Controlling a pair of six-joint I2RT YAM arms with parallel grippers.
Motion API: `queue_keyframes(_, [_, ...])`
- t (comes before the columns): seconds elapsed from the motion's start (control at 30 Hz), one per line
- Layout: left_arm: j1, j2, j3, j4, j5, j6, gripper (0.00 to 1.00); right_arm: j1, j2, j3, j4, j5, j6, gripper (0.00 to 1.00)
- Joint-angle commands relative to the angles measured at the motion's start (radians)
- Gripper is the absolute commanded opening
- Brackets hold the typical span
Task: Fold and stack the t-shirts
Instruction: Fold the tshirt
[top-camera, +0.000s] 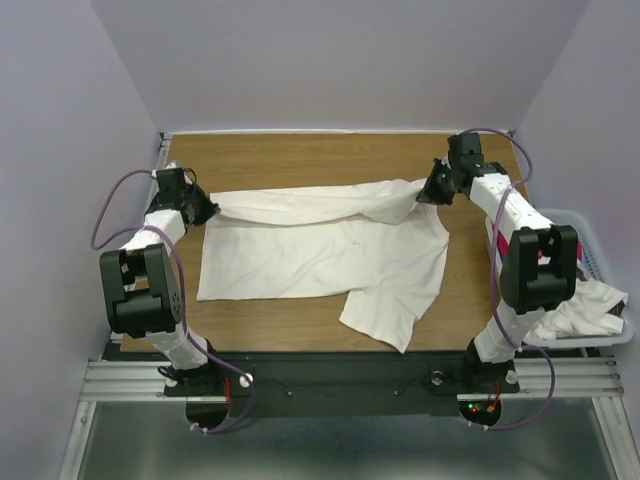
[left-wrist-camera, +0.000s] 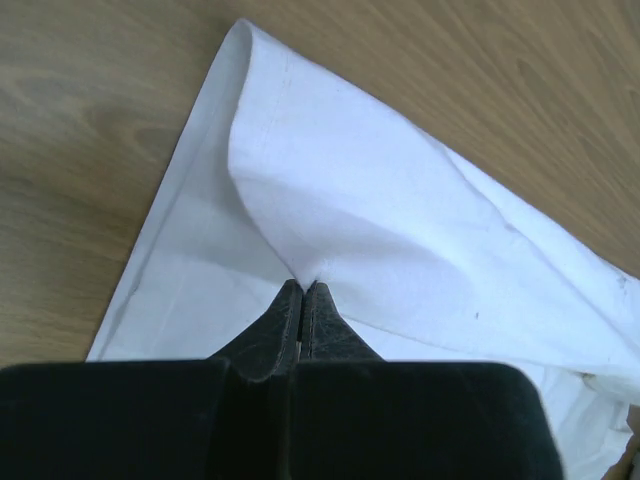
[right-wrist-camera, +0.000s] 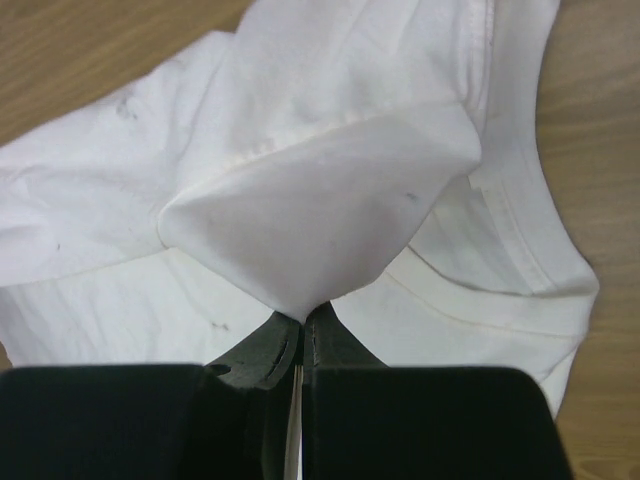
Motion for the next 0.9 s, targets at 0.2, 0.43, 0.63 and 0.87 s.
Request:
queue_keyframes(0.2, [0.008, -0.023, -0.130, 0.146, -0.030, -0.054, 0.00, -0.007, 0.021, -0.075, -0.007, -0.008, 0.025, 0.01])
queue_keyframes(0.43, [0.008, -0.016, -0.134, 0.153, -0.041, -0.047, 0.01, -0.009, 0.006, -0.048, -0.018, -0.001, 0.025, 0.01])
queue_keyframes(0.63, [0.008, -0.020, -0.148, 0.157, -0.039, -0.044, 0.27, -0.010, 0.012, -0.107, -0.025, 0.029, 0.020, 0.29])
queue_keyframes(0.87, [0.006, -0.109, -0.112, 0.137, -0.105, 0.008, 0.68, -0.010, -0.060, -0.060, -0.028, 0.090, -0.047, 0.61])
